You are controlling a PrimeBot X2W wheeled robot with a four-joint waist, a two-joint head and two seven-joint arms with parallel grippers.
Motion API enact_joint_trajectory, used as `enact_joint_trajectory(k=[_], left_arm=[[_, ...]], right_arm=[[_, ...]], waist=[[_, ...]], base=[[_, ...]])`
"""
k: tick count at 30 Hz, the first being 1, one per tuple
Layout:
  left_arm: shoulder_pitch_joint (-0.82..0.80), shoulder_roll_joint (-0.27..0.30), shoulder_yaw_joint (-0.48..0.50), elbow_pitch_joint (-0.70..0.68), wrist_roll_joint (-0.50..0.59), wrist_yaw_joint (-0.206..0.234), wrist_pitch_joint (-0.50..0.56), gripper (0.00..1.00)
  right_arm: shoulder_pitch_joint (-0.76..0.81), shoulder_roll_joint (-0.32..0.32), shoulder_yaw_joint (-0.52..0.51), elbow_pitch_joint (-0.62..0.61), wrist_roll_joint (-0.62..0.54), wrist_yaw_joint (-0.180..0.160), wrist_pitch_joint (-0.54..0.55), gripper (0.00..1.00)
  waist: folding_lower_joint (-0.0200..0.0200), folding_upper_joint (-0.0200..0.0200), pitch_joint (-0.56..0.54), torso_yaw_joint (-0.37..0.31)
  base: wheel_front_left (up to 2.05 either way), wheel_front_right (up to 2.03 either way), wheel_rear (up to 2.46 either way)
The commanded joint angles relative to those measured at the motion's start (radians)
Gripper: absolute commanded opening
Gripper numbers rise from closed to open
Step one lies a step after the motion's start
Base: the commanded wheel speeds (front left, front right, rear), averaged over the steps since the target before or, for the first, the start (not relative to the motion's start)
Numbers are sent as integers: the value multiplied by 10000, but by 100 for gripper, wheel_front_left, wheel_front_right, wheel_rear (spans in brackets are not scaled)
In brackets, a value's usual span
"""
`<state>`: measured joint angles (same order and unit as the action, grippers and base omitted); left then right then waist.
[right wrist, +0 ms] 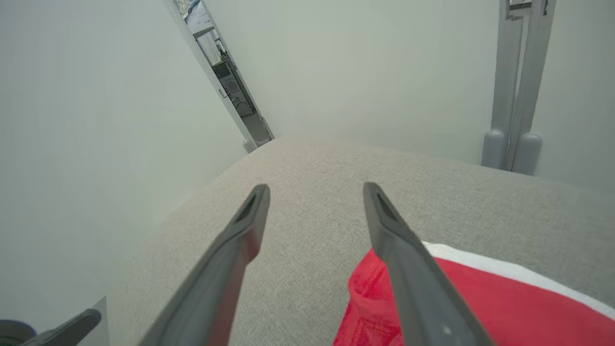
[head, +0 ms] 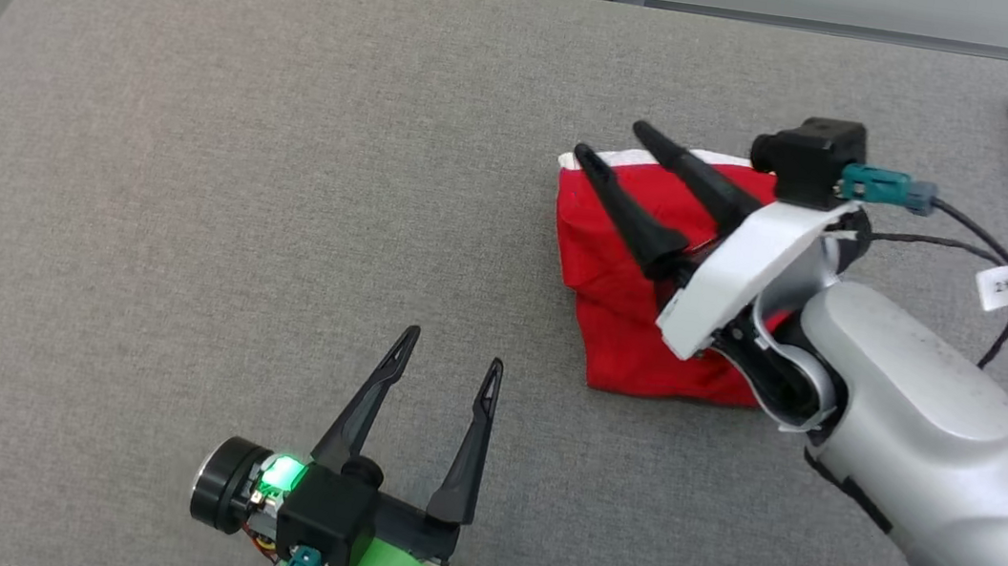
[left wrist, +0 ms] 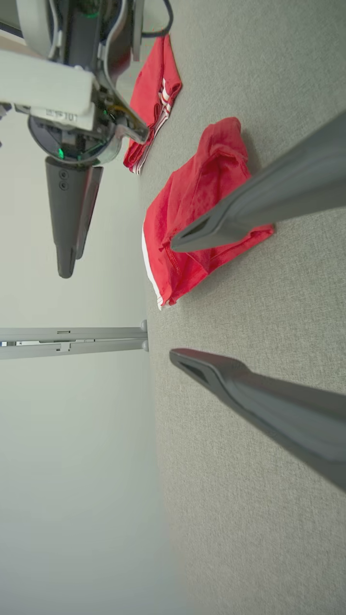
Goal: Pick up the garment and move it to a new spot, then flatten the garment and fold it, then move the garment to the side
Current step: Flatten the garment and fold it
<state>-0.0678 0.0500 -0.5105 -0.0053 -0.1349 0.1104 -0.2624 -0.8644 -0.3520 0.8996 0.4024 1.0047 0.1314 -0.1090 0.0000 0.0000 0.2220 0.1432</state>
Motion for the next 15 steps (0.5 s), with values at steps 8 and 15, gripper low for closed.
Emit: enact_joint_trajectory(k=[8, 15], left_arm=[[346, 17, 549, -210, -52, 117, -25, 100], [704, 15, 1158, -385, -104, 122, -25, 100]], right_arm=[[863, -1271, -1069, 83, -1498, -18, -1515, 100], [3012, -1107, -3622, -583, -3368, -16, -1552, 100]], waist=[[0, 0, -514, -667], [0, 0, -793, -1192]], base=[[0, 0, 0], [0, 0, 0]])
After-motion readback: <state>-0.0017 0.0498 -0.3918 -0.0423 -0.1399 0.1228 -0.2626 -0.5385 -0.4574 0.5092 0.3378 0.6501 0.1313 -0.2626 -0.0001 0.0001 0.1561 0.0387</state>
